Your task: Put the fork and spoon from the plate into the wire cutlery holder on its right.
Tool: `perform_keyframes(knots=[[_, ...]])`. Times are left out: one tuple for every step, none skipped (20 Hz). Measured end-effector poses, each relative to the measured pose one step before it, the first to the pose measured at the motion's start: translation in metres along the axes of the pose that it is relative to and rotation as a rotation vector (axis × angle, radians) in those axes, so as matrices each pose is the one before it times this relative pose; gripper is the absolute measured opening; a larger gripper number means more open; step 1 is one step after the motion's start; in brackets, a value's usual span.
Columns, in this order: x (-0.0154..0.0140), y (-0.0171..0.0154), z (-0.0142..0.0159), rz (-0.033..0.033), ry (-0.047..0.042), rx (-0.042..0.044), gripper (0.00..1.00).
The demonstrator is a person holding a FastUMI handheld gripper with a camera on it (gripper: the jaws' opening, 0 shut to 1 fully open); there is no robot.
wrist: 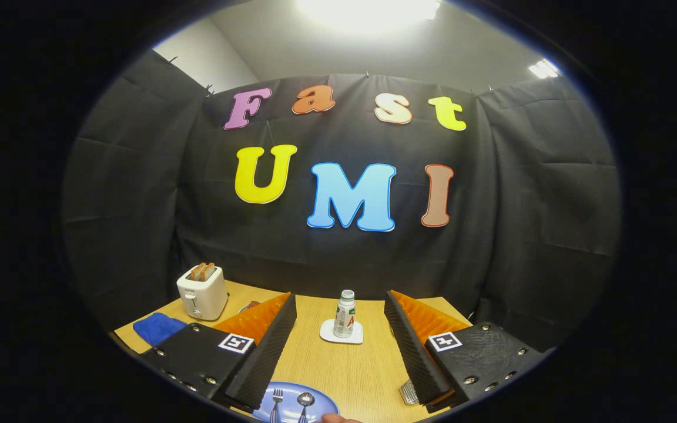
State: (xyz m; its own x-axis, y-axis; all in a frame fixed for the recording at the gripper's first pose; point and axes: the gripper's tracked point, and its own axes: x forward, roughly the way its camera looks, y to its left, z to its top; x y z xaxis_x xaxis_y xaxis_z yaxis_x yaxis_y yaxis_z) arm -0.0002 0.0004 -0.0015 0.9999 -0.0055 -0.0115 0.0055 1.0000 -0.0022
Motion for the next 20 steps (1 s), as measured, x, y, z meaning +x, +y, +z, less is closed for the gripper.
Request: perform_keyframes(knots=[[0.00005, 0.0004, -0.00056, 0.00002, -0.00068, 0.00106, 0.92], [-0.0003, -0.00023, 0.00066, -0.00206, -0.00139, 0.00136, 0.92], [-0.00027, -0.00086, 0.00028, -0.00323, -0.00358, 0.00088, 0.92], [-0.0001, 0.00042, 0.00116, 0.00065, -0.00235, 0.00063, 0.92], [0.00055, 0.00046, -0.00206, 0.00119, 0.00367, -0.00168, 0.92], [0.00048, 0.00047, -0.00154, 0.00134, 0.00544, -0.00275, 0.92], [0.00052, 0.00087, -0.00201, 0.00155, 0.00604, -0.00183, 0.92], [0.00061, 0.00085, -0.00168, 0.00282, 0.00955, -0.00072, 0.92], [0.00084, 0.00096, -0.00311, 0.00327, 0.01005, -0.0014, 0.92], [0.00015, 0.00119, -0.00212, 0.00632, 0.01112, -0.00211, 0.92], [0.00031, 0.00134, -0.00142, 0.00416, 0.00268, -0.00003, 0.92], [0.00094, 0.00044, -0.00083, 0.00217, 0.00583, -0.00553, 0.92], [0.00051, 0.0012, -0.00496, 0.00564, 0.00959, -0.00865, 0.92], [-0.00017, 0.00157, -0.00311, 0.00657, 0.00994, -0.00756, 0.92], [-0.00186, 0.00236, -0.0053, 0.00647, 0.01283, -0.00759, 0.92], [0.00052, 0.00191, -0.00407, 0.00589, 0.01532, -0.00543, 0.92], [0.00107, 0.00098, -0.00458, 0.00519, 0.01453, -0.00217, 0.92], [0.00018, 0.00199, -0.00419, 0.00762, 0.01515, -0.00018, 0.92], [0.00096, 0.00198, -0.00559, 0.00353, 0.01603, -0.00141, 0.92], [0.00032, 0.002, -0.00495, 0.00548, 0.01549, -0.00162, 0.92]])
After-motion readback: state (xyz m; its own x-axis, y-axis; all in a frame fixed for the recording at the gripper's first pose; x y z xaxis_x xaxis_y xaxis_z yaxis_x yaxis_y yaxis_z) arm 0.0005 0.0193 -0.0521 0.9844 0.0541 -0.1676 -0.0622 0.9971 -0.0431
